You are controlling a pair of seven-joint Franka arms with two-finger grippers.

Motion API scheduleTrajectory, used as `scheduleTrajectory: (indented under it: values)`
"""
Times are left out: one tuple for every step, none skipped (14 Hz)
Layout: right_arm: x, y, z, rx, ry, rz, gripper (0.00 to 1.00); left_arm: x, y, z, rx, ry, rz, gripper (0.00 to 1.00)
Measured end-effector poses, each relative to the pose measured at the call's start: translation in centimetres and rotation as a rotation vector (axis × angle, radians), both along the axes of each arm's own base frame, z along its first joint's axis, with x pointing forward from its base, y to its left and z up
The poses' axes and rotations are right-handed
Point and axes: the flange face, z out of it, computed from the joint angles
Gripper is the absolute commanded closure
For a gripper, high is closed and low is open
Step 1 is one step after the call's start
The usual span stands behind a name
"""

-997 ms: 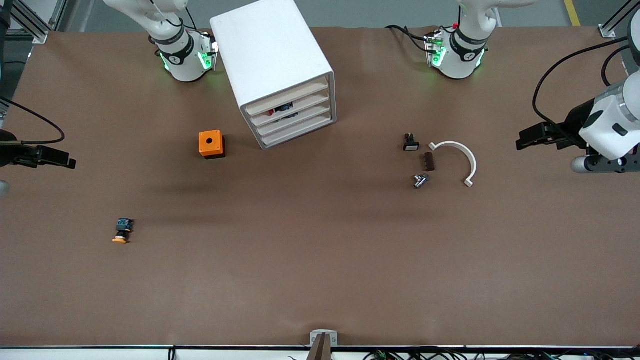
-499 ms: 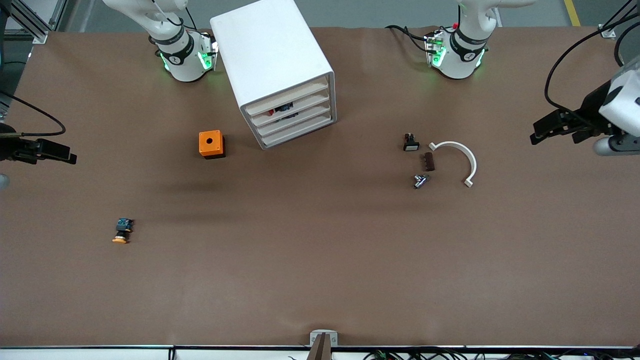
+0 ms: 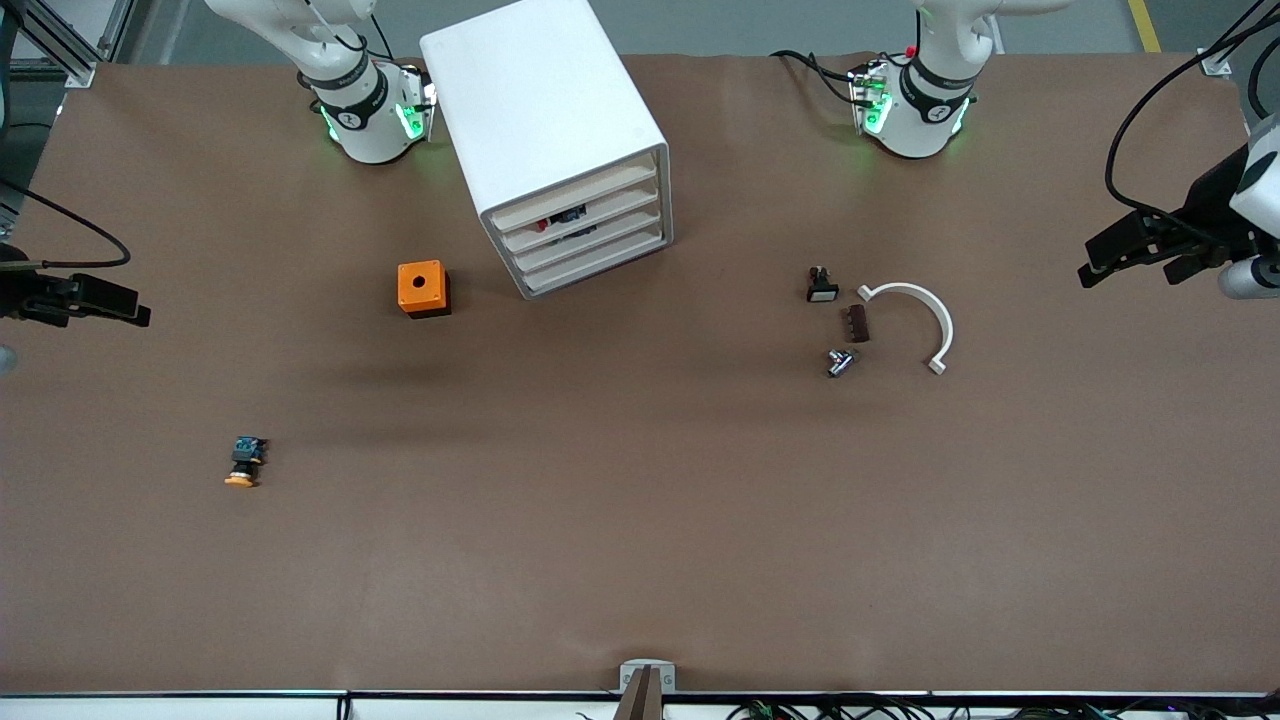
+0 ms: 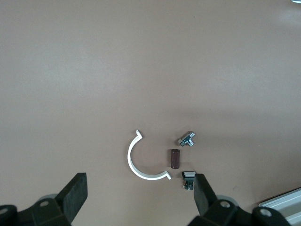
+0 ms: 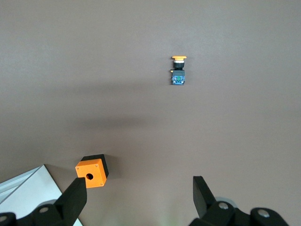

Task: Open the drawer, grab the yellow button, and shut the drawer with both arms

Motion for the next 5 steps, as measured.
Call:
scheduleTrajectory:
  values:
    - [0.0, 0.0, 0.0, 0.0, -0.001, -0.001, 0.0, 0.0, -0.1, 0.0, 0.0, -0.001, -0.001, 0.0]
    - [0.0, -0.1, 0.2, -0.001, -0.005, -0.001, 0.0, 0.0, -0.1, 0.1, 0.0, -0.003, -0.002, 0.0]
    - [0.1, 0.0, 0.7, -0.002, -0.015, -0.001, 0.0, 0.0, -0.2, 0.2, 0.0, -0.006, -0.003, 0.0]
    - [0.1, 0.0, 1.2, -0.003, -0.026, -0.001, 0.0, 0.0, -0.1, 0.3, 0.0, -0.008, -0.003, 0.0]
    - [0.1, 0.0, 1.6, -0.004, -0.033, -0.001, 0.0, 0.0, -0.1, 0.3, 0.0, -0.008, -0.002, 0.0]
